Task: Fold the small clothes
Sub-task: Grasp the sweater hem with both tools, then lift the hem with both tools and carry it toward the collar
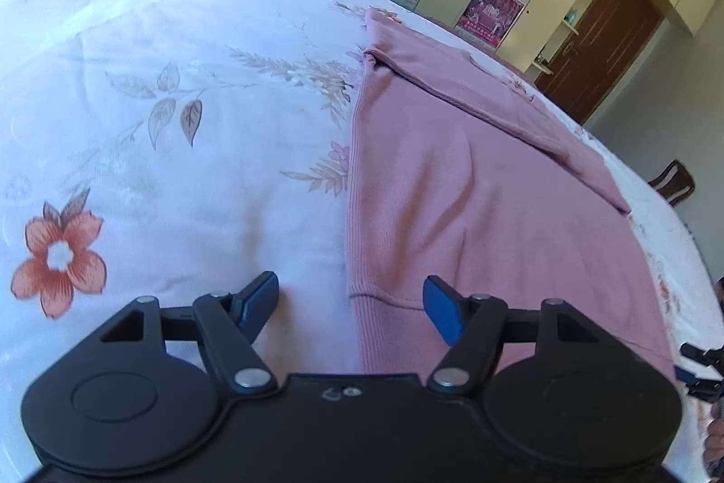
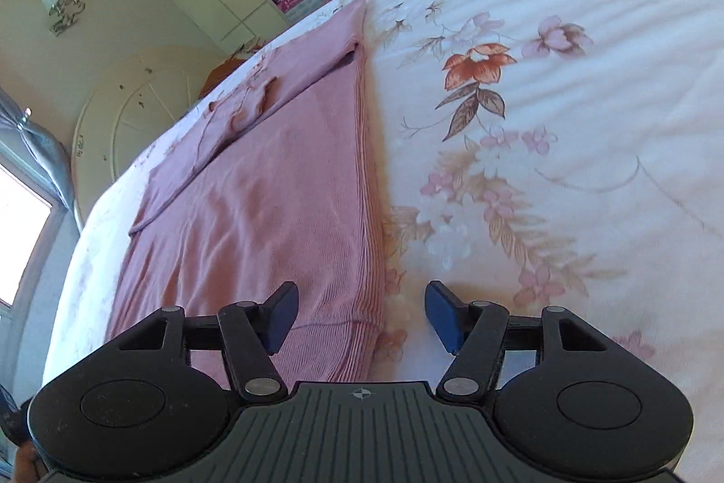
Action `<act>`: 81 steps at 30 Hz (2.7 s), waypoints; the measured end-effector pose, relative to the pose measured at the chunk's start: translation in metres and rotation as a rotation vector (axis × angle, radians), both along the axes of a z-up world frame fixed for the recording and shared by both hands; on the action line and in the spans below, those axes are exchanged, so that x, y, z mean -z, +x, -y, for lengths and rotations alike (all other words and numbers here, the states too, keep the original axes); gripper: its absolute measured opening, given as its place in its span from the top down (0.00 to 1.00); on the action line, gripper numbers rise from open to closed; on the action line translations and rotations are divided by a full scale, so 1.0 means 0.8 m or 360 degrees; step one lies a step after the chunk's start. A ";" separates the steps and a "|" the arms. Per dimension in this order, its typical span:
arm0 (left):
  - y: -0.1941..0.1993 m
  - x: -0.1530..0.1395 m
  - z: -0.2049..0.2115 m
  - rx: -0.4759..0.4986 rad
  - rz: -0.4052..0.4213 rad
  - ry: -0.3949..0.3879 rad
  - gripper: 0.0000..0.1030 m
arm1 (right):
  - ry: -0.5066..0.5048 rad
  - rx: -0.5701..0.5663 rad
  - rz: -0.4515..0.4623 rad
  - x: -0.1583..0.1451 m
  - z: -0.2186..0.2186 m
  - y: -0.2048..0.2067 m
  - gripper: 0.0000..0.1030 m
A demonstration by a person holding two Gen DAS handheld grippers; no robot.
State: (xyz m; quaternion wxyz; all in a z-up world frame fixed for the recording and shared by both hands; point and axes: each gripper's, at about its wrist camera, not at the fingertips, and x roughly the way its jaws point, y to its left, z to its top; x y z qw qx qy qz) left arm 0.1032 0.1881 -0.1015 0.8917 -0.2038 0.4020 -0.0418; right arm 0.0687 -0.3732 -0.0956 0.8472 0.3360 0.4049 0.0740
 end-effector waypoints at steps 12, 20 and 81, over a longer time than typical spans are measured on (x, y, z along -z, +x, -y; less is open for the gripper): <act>0.032 0.024 0.012 0.0063 -0.0041 -0.0429 0.37 | 0.0445 0.0035 -0.0033 0.022 0.008 0.012 0.60; 0.025 0.034 0.020 0.0121 -0.0031 -0.0455 0.56 | 0.0464 -0.0083 -0.0061 0.026 0.007 0.009 0.66; 0.438 -0.095 0.056 0.0110 0.0149 -0.0376 0.96 | 0.0225 0.0134 0.0187 -0.131 0.015 0.382 0.95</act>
